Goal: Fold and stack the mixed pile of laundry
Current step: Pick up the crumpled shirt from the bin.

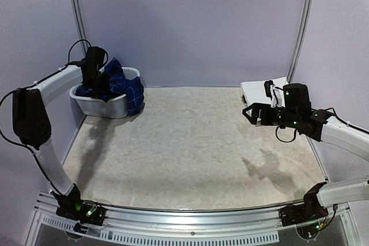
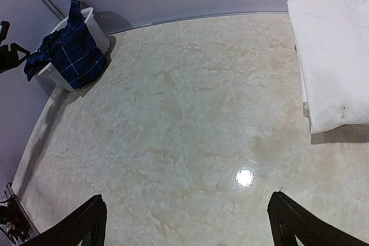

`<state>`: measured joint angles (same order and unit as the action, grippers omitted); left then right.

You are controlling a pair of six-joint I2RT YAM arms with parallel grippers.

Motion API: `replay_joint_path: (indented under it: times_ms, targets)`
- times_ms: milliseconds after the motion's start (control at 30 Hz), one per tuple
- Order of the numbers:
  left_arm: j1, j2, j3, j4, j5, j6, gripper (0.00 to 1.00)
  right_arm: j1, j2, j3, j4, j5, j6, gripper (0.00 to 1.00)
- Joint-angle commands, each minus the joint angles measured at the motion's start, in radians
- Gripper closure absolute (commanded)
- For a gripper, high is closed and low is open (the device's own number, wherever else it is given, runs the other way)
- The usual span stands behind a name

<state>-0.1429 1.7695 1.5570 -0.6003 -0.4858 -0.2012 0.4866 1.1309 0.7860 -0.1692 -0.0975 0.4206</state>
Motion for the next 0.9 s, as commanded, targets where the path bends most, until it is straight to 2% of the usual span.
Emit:
replay_joint_path:
  times_ms: [0, 167, 500, 667, 767, 867]
  targets:
    - [0.023, 0.017, -0.009, -0.007, 0.052, -0.019, 0.31, 0.009, 0.025, 0.000, -0.009, -0.028, -0.005, 0.01]
    - [0.041, 0.029, -0.020, -0.001, 0.086, -0.034, 0.38, 0.009, 0.034, 0.008, -0.007, -0.037, -0.003, 0.01]
    - [0.063, 0.037, -0.058, 0.015, 0.121, -0.062, 0.45, 0.009, 0.032, 0.012, -0.011, -0.046, 0.007, 0.01]
    - [0.070, 0.050, -0.055, 0.035, 0.146, -0.055, 0.67, 0.008, 0.030, 0.012, -0.012, -0.048, 0.013, 0.01]
    - [0.074, 0.061, -0.040, 0.031, 0.155, -0.060, 0.74, 0.008, 0.030, 0.012, -0.012, -0.051, 0.015, 0.01]
    - [0.076, 0.068, -0.028, 0.030, 0.158, -0.060, 0.91, 0.008, 0.028, 0.012, -0.014, -0.054, 0.017, 0.01]
